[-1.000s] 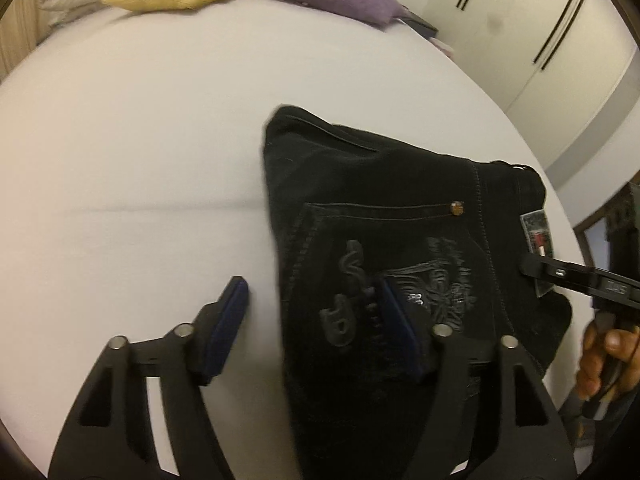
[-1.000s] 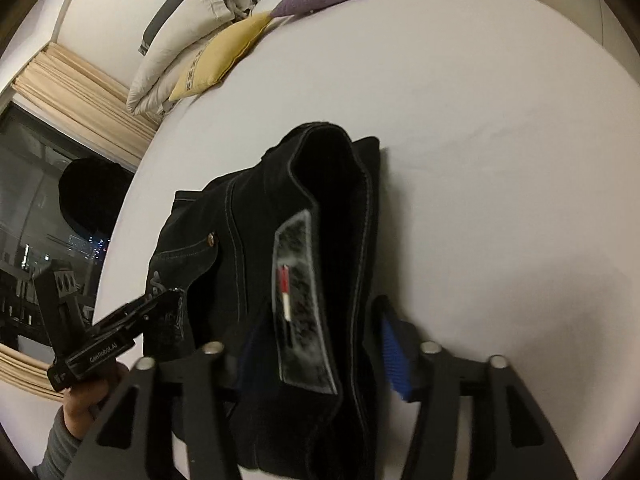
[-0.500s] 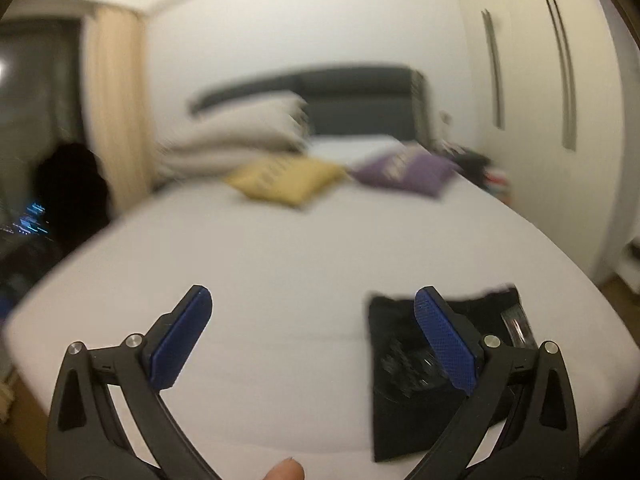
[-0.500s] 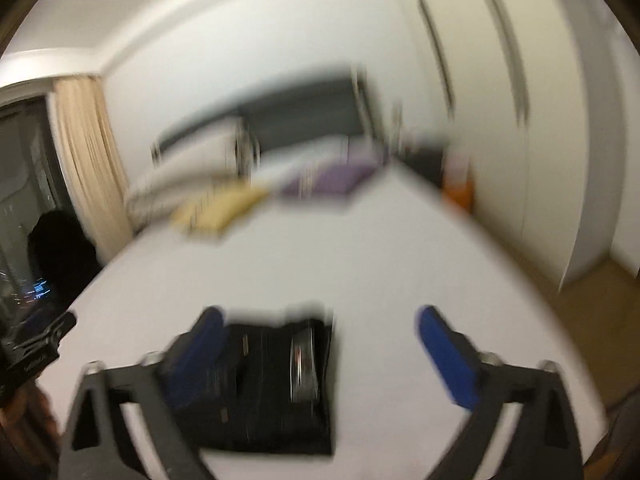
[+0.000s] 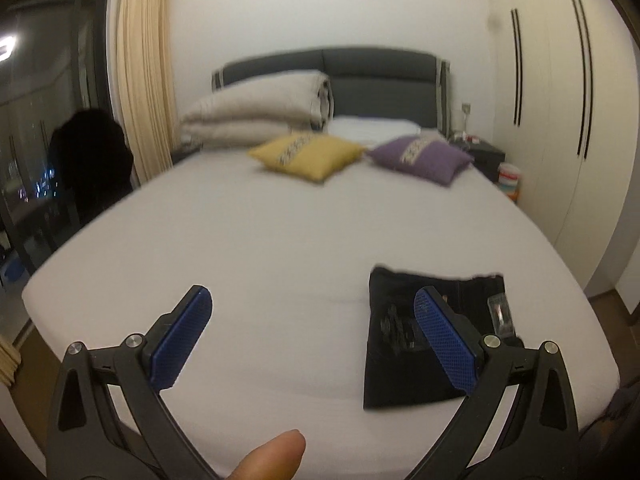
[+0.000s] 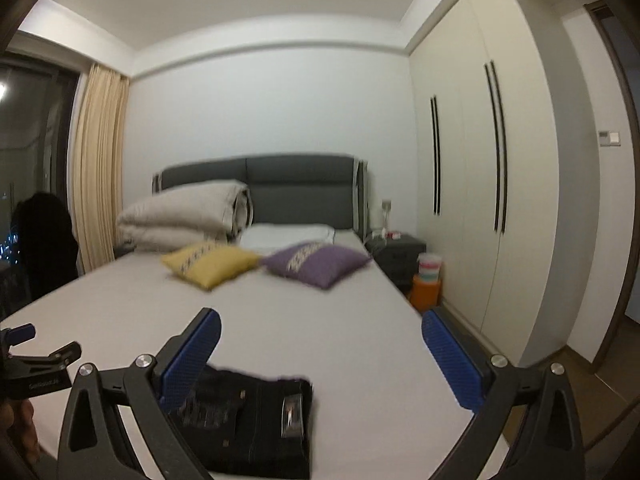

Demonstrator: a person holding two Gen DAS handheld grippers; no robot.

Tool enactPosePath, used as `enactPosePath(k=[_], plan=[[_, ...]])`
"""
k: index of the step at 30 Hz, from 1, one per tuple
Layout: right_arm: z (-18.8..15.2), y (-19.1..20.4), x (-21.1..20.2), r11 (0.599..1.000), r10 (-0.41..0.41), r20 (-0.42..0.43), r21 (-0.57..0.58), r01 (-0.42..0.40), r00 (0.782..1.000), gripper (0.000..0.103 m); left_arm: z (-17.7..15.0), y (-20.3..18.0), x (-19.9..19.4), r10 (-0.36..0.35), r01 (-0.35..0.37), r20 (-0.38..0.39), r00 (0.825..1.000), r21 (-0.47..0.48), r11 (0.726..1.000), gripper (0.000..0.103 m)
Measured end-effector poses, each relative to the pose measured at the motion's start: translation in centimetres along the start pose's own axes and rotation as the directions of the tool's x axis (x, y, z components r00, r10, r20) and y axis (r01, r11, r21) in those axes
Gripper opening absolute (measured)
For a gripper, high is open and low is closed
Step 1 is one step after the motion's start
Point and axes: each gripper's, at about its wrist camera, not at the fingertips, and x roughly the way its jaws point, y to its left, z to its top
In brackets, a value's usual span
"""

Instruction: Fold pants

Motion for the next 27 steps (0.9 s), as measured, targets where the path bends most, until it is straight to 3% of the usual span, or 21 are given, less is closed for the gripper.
enactPosePath(k=[6,14,20,27], plan=[[-2.3,-0.2,1.0,0.997,0.008,-0.176,0.081,0.006,0.984,0.103,-2.4,0.0,2.1,-0.02,0.018,-0.103,0.994,-0.019,1.0,0.103],[-4.8,0.8,2.9,0.996,0.026,-0.354,0.093,0.008,0.935,0.103,-4.7,-1.6,6.1,-0.035,0.035,-0.189,0.981,-0.004,0.999,0.103],[-6.4,1.7,3.8,0.995,0.053,-0.429,0.104,-0.01,0.902,0.103,-6.0,-2.4,7.7,-0.046,0.048,-0.229,0.972,0.003,0.999,0.103],[-7.1,2.3,4.2,0.994,0.071,-0.456,0.106,-0.025,0.887,0.103,-6.4,-2.5,8.3,-0.047,0.049,-0.245,0.968,0.005,0.999,0.103]])
